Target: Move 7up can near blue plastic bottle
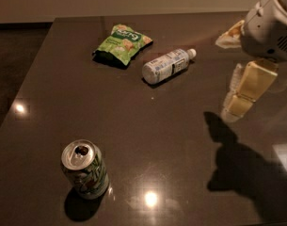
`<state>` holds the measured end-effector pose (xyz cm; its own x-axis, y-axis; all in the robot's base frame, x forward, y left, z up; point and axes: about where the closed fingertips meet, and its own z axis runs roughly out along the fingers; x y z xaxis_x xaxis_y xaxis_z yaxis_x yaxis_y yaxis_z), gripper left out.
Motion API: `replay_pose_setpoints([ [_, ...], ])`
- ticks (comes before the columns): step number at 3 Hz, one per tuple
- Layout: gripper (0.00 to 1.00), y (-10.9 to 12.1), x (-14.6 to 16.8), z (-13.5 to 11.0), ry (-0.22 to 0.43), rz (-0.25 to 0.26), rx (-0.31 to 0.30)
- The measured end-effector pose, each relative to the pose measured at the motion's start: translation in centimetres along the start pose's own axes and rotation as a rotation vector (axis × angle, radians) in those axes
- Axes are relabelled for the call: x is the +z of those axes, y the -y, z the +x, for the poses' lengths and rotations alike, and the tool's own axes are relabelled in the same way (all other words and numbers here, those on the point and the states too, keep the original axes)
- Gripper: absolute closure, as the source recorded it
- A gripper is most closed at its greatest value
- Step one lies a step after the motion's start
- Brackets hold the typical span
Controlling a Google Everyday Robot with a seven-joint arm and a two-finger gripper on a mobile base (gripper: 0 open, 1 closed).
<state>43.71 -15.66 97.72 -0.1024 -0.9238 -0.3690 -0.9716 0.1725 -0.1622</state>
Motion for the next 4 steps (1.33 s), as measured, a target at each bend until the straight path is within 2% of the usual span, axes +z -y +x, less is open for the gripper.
replay_pose_setpoints([
  [1, 0.0, -2.7, 1.7, -3.4, 0.107, -0.066, -0.074],
  [2, 0.0, -5.7, 3.5, -6.2, 0.189, -0.11, -0.139],
  [4, 0.0, -11.0, 7.5, -10.7, 0.317, -0.161, -0.218],
])
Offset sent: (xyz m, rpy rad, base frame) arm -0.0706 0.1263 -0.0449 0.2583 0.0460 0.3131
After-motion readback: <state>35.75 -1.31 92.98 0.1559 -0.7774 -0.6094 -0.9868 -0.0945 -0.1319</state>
